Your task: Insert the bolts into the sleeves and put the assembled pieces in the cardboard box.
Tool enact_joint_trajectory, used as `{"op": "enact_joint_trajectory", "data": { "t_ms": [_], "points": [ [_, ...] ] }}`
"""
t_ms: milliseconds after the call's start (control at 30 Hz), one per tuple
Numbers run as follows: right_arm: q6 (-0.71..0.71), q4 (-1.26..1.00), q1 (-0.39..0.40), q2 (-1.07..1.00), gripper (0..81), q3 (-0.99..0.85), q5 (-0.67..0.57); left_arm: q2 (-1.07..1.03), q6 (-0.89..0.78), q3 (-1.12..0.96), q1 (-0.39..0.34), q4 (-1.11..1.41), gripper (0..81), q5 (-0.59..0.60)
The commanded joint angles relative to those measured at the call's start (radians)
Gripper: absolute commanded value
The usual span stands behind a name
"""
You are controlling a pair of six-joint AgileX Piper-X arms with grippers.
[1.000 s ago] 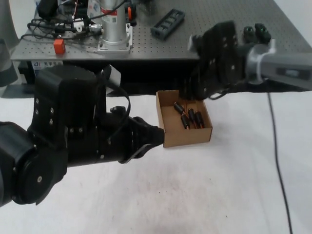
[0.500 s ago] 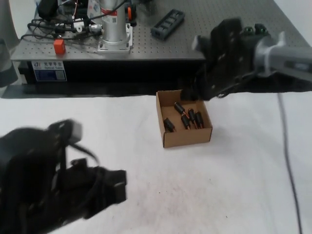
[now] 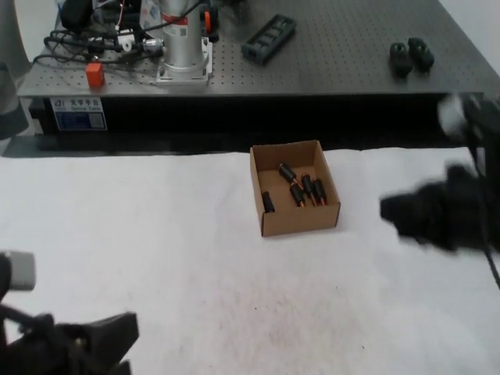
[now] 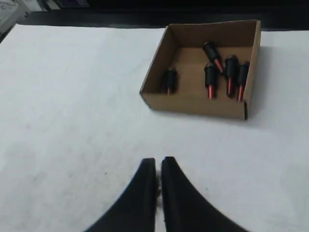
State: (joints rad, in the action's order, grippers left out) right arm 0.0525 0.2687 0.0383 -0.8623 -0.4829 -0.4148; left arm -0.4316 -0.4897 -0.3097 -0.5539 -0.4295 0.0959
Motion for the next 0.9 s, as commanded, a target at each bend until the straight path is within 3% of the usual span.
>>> {"op": "enact_joint_trajectory", "data": {
  "t_ms": [0, 233, 367, 500, 567, 867],
  "points": [
    [0.049, -0.048, 0.000, 0.103, 4.4, 0.073, -0.051, 0.079, 0.021, -0.003, 0.001, -0.125, 0.6, -0.037],
    [0.373, 0.029, 0.000, 0.415, 4.4, 0.282, -0.167, 0.201, 0.051, 0.038, 0.001, -0.199, 0.6, -0.041],
    [0.411, 0.175, 0.000, 0.521, 4.4, 0.295, -0.153, 0.260, 0.056, 0.076, 0.001, -0.179, 0.6, -0.041],
    [0.831, 0.297, 0.000, 0.538, 4.4, 0.295, -0.208, 0.273, 0.056, 0.079, 0.001, -0.175, 0.6, -0.041],
    [0.975, 0.341, 0.000, 0.534, 4.4, 0.295, -0.262, 0.273, 0.056, 0.079, 0.001, -0.175, 0.6, -0.041],
    [1.205, 0.353, 0.000, 0.534, 4.4, 0.309, -0.428, 0.273, 0.056, 0.079, 0.001, -0.175, 0.6, -0.041]
  ]
}}
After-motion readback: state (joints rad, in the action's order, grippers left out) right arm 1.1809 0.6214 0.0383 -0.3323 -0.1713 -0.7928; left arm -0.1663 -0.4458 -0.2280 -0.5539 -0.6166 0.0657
